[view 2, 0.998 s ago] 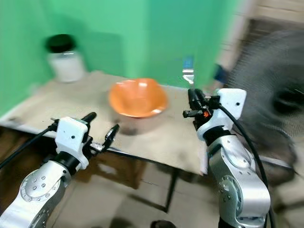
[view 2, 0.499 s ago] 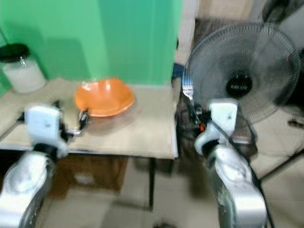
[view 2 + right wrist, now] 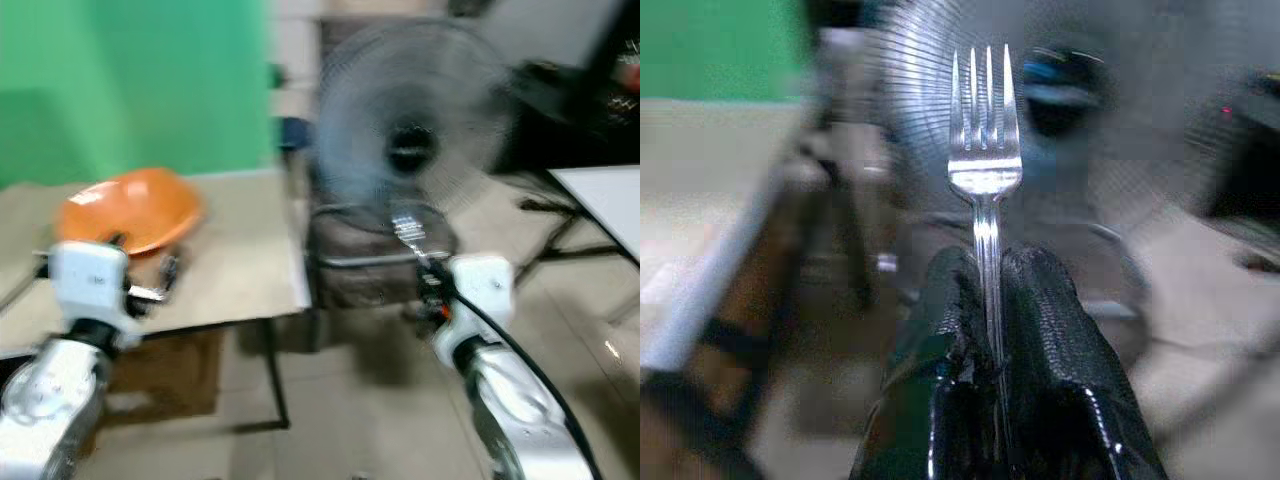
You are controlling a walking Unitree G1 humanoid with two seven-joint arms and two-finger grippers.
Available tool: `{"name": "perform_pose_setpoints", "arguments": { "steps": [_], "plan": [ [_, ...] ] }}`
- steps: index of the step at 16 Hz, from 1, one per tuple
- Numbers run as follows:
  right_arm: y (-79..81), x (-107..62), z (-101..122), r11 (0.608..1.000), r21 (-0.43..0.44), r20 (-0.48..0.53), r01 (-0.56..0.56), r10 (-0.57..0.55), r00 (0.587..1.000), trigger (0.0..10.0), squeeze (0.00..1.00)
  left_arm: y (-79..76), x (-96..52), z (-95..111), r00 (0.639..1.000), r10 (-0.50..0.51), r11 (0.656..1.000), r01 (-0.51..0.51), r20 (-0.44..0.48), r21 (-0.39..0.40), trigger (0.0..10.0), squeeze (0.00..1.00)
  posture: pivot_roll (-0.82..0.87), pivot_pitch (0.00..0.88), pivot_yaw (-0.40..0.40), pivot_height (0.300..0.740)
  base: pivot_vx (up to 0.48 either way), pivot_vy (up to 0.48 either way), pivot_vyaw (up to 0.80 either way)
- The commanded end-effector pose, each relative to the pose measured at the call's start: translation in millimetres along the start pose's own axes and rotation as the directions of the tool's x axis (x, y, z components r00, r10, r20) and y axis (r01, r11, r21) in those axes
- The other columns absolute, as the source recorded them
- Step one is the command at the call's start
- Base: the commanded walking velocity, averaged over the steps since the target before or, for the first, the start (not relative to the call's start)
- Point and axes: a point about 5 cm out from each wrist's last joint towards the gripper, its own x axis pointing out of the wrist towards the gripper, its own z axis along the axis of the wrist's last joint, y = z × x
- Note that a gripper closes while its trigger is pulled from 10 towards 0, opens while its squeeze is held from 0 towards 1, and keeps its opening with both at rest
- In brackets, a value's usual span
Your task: Setting the table
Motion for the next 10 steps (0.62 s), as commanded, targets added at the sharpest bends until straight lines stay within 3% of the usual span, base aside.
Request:
{"name": "perform_pose_setpoints", "arguments": {
  "steps": [1,5,10],
  "plan": [
    [6.7,4.0,10.9,0.999,0.033,0.065,0.023,-0.025,0.998,10.0,0.00,0.0,-2.0,-4.1,1.000,-0.024,1.000,0.024,-0.015,0.008,10.0,0.00,0.04,0.000,-0.002,0.740,0.000,0.000,-0.80],
    [15.2,7.8,15.4,0.995,0.081,0.092,0.065,-0.072,0.993,10.0,0.00,1.3,0.8,-4.6,1.000,-0.002,1.000,0.002,-0.004,-0.003,10.0,0.00,0.03,0.000,0.010,0.740,0.000,0.000,-0.80],
    [12.7,10.0,16.9,0.993,0.058,0.088,0.103,-0.108,0.990,10.0,0.00,-0.4,4.7,-8.2,0.999,0.012,0.999,-0.012,-0.030,-0.032,10.0,0.00,0.01,0.000,0.017,0.740,0.000,0.000,-0.80]
  ]
}}
